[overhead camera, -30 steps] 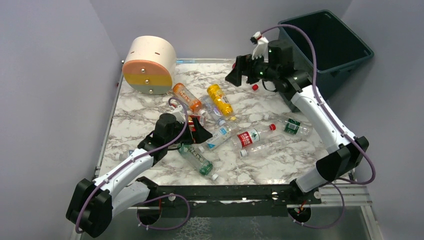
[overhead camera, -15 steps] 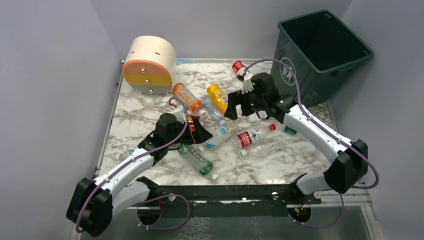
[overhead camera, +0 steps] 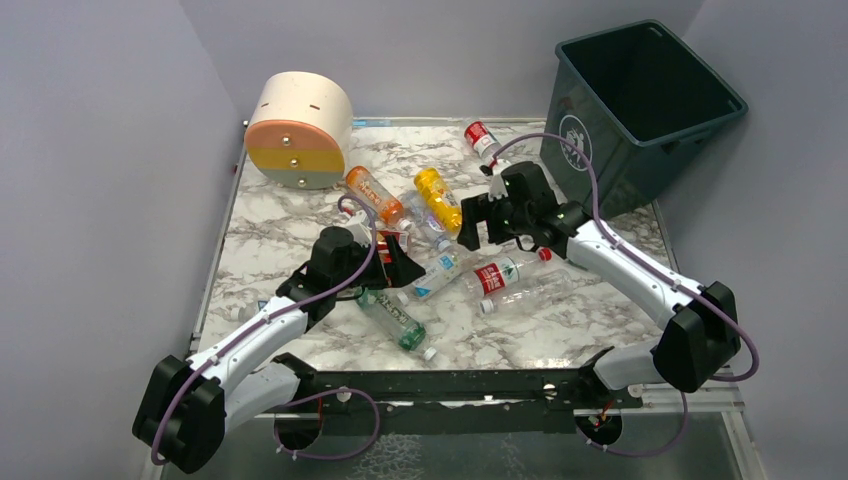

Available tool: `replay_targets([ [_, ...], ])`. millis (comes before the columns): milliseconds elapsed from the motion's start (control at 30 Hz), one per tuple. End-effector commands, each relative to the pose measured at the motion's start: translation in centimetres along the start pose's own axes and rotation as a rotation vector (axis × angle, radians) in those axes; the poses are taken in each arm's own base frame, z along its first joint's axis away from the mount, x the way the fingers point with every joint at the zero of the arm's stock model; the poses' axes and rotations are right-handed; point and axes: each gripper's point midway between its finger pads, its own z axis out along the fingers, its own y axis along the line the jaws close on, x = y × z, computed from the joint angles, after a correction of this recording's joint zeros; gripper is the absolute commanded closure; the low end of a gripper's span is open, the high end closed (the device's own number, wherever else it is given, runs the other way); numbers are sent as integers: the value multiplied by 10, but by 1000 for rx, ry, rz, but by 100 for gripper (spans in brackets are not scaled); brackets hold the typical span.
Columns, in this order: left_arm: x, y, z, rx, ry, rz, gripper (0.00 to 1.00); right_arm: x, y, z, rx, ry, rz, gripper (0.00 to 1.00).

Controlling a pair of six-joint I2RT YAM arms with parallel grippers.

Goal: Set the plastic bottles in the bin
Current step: Pick up the plastic bottle at the center of the board.

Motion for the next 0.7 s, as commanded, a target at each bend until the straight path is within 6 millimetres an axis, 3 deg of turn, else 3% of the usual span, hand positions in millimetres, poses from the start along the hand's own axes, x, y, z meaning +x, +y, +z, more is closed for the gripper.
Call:
replay_targets([
  [0, -8, -8, 1, 18, -32, 9, 1, -22, -19, 7, 116, -88, 15, 4],
  [100, -8, -8, 0, 20, -37, 7, 1, -29, -34, 18, 200, -90, 16, 11],
  [300, -9, -12, -1, 31, -39, 7, 1, -49, -71, 50, 390, -58, -15, 14],
  [667, -9, -12, 1, 31, -37, 10, 1, -123, -150, 90, 497, -177, 42, 18],
])
